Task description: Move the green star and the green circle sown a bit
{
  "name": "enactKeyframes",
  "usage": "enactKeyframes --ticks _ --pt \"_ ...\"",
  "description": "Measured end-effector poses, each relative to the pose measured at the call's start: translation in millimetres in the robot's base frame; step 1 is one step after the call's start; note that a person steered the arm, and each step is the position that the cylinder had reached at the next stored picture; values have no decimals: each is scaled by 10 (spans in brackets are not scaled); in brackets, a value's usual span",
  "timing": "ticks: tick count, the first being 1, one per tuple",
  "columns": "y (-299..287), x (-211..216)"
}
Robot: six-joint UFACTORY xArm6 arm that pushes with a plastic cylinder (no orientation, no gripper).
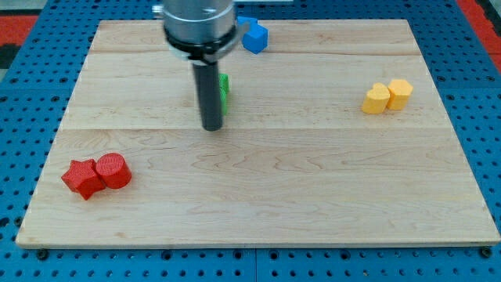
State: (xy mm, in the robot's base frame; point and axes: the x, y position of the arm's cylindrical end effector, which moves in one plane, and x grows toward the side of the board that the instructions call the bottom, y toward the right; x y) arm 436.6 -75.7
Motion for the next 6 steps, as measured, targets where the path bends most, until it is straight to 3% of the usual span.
enactKeyframes --ticks 1,2,3,4,5,6 --pt "-287 -38" --pt "271 -294" --pt "251 -243" --pt "-578 -127" --pt "-799 -879" --pt "-498 -1210"
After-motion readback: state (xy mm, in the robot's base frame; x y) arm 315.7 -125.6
